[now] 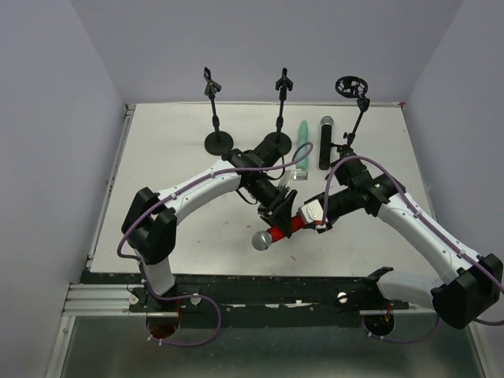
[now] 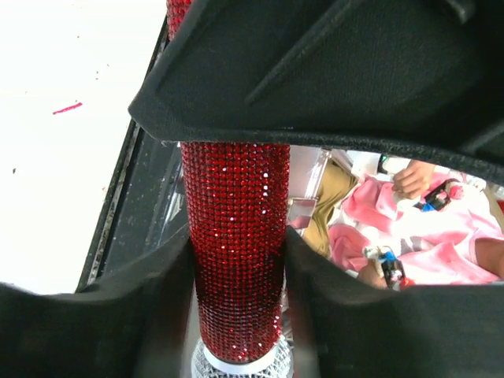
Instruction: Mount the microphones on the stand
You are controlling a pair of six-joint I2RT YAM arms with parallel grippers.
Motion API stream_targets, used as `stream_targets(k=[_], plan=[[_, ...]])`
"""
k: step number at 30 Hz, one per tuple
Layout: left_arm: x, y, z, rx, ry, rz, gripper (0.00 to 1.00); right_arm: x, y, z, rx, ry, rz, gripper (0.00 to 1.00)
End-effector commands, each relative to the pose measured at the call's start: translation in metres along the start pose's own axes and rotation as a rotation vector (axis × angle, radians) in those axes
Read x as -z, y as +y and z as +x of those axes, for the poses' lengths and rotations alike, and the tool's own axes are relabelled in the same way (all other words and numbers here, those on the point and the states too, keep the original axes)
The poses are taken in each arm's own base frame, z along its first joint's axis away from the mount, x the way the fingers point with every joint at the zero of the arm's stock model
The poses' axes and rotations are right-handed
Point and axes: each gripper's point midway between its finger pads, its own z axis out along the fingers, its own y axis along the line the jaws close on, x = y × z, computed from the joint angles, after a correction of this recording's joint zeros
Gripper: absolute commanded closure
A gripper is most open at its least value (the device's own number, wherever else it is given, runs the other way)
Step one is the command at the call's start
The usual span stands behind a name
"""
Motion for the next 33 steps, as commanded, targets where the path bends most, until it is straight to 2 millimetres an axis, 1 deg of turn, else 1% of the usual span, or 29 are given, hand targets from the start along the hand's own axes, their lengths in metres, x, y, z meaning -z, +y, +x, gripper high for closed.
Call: stream_targets(k=[1, 2, 3, 4, 5, 6, 8, 9, 10, 11, 12, 13, 14, 16, 17, 20, 22, 23, 24, 26, 27, 29, 32, 33], plan=[[0.022, -0.019, -0.023, -0.104, -0.157, -0.044, 0.32, -0.003, 0.023, -0.016, -0.067, -0.07, -0.045, 0.83], [0.027, -0.023, -0.027, -0.119, -0.192, -0.043, 0.25, -0.003, 0.025, -0.02, -0.072, -0.089, -0.045, 0.84], [0.033, -0.026, -0.028, -0.122, -0.225, -0.043, 0.23, -0.003, 0.028, -0.023, -0.087, -0.106, -0.046, 0.85], [0.04, -0.029, -0.033, -0.134, -0.269, -0.049, 0.21, -0.003, 0.03, -0.027, -0.1, -0.127, -0.046, 0.85], [0.051, -0.034, -0.037, -0.17, -0.332, -0.059, 0.19, -0.004, 0.032, -0.031, -0.118, -0.148, -0.048, 0.86], [0.061, -0.035, -0.041, -0.179, -0.394, -0.081, 0.19, -0.003, 0.034, -0.035, -0.139, -0.168, -0.045, 0.86], [0.09, -0.04, -0.05, -0.219, -0.559, -0.141, 0.18, -0.004, 0.033, -0.042, -0.2, -0.207, -0.032, 0.86], [0.105, -0.037, -0.053, -0.237, -0.657, -0.187, 0.17, -0.004, 0.031, -0.045, -0.242, -0.22, -0.019, 0.87], [0.121, -0.04, -0.05, -0.262, -0.749, -0.211, 0.14, -0.003, 0.026, -0.047, -0.293, -0.23, 0.002, 0.87], [0.14, -0.043, -0.052, -0.297, -0.861, -0.236, 0.09, 0.0, 0.017, -0.048, -0.341, -0.243, 0.037, 0.87], [0.156, -0.053, -0.042, -0.344, -0.962, -0.231, 0.03, 0.006, 0.005, -0.049, -0.423, -0.257, 0.08, 0.86], [0.172, -0.057, -0.039, -0.379, -1.062, -0.233, 0.02, 0.01, -0.002, -0.052, -0.476, -0.285, 0.097, 0.87], [0.187, -0.062, -0.031, -0.415, -1.164, -0.23, 0.02, 0.017, -0.01, -0.054, -0.502, -0.301, 0.115, 0.87], [0.206, -0.058, -0.014, -0.419, -1.325, -0.239, 0.02, 0.026, -0.026, -0.063, -0.577, -0.347, 0.126, 0.86], [0.211, -0.056, -0.006, -0.423, -1.388, -0.234, 0.02, 0.03, -0.033, -0.069, -0.608, -0.364, 0.126, 0.86], [0.214, -0.044, 0.02, -0.431, -1.522, -0.196, 0.02, 0.039, -0.056, -0.081, -0.713, -0.389, 0.126, 0.86], [0.211, -0.038, 0.035, -0.428, -1.58, -0.144, 0.02, 0.046, -0.074, -0.088, -0.782, -0.399, 0.149, 0.86], [0.207, -0.031, 0.041, -0.421, -1.601, -0.116, 0.02, 0.049, -0.085, -0.091, -0.813, -0.408, 0.165, 0.86], [0.207, -0.032, 0.045, -0.427, -1.631, -0.062, 0.02, 0.051, -0.091, -0.094, -0.846, -0.421, 0.166, 0.86], [0.204, -0.027, 0.052, -0.422, -1.679, 0.034, 0.01, 0.053, -0.103, -0.101, -0.905, -0.457, 0.15, 0.86], [0.202, -0.023, 0.053, -0.416, -1.693, 0.07, 0.02, 0.052, -0.107, -0.103, -0.927, -0.478, 0.129, 0.86], [0.201, -0.025, 0.05, -0.413, -1.687, 0.102, 0.02, 0.049, -0.114, -0.106, -0.986, -0.522, 0.089, 0.86], [0.194, -0.042, 0.037, -0.455, -1.63, 0.123, 0.02, 0.04, -0.12, -0.099, -1.051, -0.541, 0.06, 0.86], [0.196, -0.052, 0.032, -0.488, -1.638, 0.127, 0.02, 0.038, -0.121, -0.097, -1.063, -0.544, 0.053, 0.86]])
